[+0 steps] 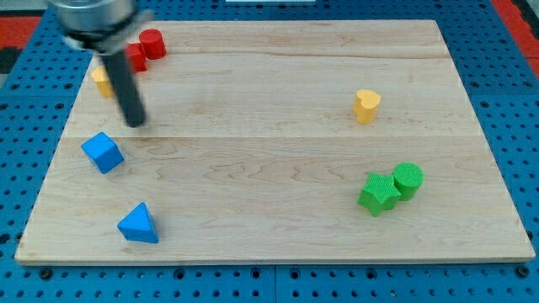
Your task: Drag the yellow hexagon towards yellow heart
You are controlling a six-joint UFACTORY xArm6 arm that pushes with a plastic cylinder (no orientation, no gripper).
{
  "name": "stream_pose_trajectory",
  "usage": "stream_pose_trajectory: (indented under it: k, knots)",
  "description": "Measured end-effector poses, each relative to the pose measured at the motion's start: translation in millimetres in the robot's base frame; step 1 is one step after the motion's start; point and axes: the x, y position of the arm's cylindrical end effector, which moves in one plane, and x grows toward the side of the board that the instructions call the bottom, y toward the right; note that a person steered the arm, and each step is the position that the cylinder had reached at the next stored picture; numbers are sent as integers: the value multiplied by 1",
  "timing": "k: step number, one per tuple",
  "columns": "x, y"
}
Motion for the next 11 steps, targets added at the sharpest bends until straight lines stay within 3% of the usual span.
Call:
stream_pose_trajectory:
  k: [1,3,5,8,10,11]
  knots:
    - [-36,-65]
    - [-54,-28]
    - [-83,-59]
    - [-55,165]
    - [-80,141]
    - [-80,225]
